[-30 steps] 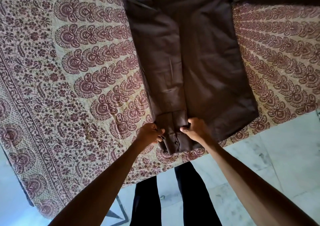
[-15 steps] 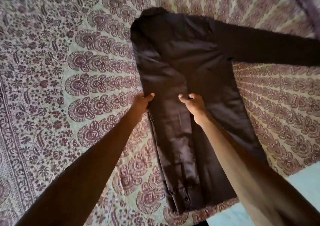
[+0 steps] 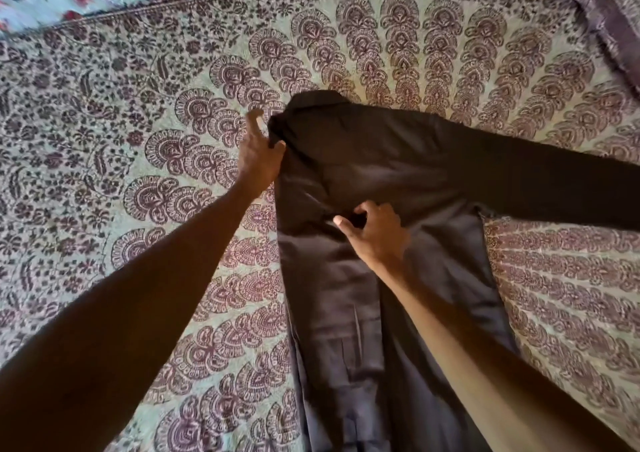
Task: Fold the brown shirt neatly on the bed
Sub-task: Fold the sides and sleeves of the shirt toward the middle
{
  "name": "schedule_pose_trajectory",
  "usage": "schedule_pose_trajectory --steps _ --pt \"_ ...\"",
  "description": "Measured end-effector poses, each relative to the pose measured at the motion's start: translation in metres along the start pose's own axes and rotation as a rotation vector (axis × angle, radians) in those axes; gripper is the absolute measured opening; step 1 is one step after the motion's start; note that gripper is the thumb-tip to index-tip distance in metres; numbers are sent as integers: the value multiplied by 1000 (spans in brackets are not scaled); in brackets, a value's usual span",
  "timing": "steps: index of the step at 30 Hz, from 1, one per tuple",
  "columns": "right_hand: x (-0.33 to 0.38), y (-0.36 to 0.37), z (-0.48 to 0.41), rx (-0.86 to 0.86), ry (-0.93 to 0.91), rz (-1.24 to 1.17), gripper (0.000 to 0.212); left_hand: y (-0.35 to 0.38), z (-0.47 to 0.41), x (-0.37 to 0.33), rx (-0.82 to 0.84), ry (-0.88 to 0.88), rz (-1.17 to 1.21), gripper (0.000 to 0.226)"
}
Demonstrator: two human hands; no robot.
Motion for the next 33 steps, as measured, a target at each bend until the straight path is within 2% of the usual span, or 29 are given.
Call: schedule_pose_trajectory --steps 2,4,7,10,13,19,21,24,26,29,30,33 --pt "7 1 -5 -19 -101 -41 40 3 -21 -4 94 102 -108 49" --pt "14 3 -12 8 -124 -106 30 9 -40 -2 217 156 -193 31" --pt "21 7 -26 10 -93 -97 11 11 -56 6 329 237 -322 35" --pt "20 7 -34 -15 -72 -37 8 5 -61 8 335 374 -415 36" --pt "15 8 -36 -51 -69 6 12 1 -71 9 347 354 -543 26" --pt "20 22 -33 -206 -95 144 18 -7 -98 4 362 240 -809 23" --pt "21 29 -35 -227 -76 176 16 -8 -106 9 375 207 -809 28" --pt "21 36 -39 -285 -60 200 11 -5 -104 13 332 50 -741 27" --pt "20 38 -40 -343 -94 198 7 -1 -95 12 205 -2 -631 21" --pt "16 37 -38 -370 -162 190 9 2 -74 6 -103 90 -486 22" --pt "15 35 -37 -365 -185 163 12 3 -66 4 -125 109 -444 23" --pt "13 32 -28 -338 -254 104 19 17 -39 7 88 3 -344 38"
Point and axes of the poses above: each hand's wrist, its own z-axis away from the middle knuckle, its own y-axis out of the palm, x = y × z, the point moved 1 cm from there along -z, towards the middle knuckle, and after that the axes turned 4 degrees about -z, right-handed, at the moved point
